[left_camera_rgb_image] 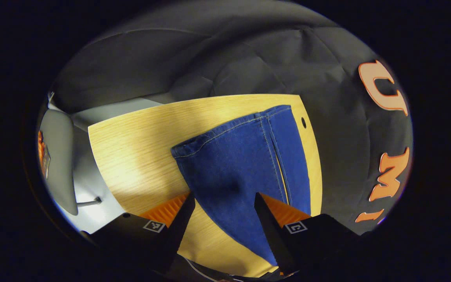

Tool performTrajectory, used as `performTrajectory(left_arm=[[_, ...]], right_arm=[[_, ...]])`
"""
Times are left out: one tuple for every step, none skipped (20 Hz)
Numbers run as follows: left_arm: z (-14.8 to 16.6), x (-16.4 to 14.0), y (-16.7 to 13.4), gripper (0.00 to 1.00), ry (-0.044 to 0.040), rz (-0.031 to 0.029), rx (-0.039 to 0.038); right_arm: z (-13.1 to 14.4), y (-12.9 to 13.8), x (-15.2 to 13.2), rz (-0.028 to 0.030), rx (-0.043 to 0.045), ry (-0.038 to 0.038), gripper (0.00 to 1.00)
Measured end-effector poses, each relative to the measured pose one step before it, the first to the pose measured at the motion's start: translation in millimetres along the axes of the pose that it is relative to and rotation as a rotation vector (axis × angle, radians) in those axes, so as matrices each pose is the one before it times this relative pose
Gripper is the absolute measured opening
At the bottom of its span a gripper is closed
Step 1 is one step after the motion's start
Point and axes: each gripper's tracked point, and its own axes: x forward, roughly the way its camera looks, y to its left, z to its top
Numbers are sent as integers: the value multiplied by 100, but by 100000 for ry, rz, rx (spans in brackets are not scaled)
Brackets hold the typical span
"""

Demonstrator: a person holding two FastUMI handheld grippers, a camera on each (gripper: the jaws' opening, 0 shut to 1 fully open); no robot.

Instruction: Grasp the waist and the cuffs of the jeans and fold them to make the two legs overlap; first hold the waist and fold one-third of the jeans toward the cuffs, then hold the cuffs and fold the remaining one-third in the same direction to finish folding.

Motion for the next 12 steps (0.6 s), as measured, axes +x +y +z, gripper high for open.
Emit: performTrajectory(left_arm=[[63,-17,40,95,-1169,-776,-1584],[273,296,-163,92,-1198,-1487,-1974],[251,318,-477,91,-1083,-2496,-2035],[237,236,-363,90,-1026,-2809,-2380],[258,528,-546,89,-1344,-2612,-2722],[37,400,-131,88,-175,-1459,-1730],[241,207,190,87,-1260,-498,-2240],[71,417,-252,82,50,-1406,-942],[-9,137,-31,81,426,-200,762],[-145,105,128,78,847,1353,1186],[57,328,-182,74,-1009,651,1492],[-1,63,-175,71,253,672,1304]], right_arm=[[452,-651,479,266,2677,477,98],[412,-791,375,-117,2328,924,98],[383,-609,449,79,2209,533,98],[297,-538,226,356,1958,1201,98],[438,-400,220,741,2265,479,99],[464,-389,211,359,2312,495,98],[426,-409,147,194,2025,-403,98],[366,-241,325,358,1086,366,98],[179,-345,226,-426,451,732,98],[138,-362,200,-956,-451,1437,98],[292,-271,10,-514,-866,417,98],[459,-256,-63,-439,-632,-483,98]])
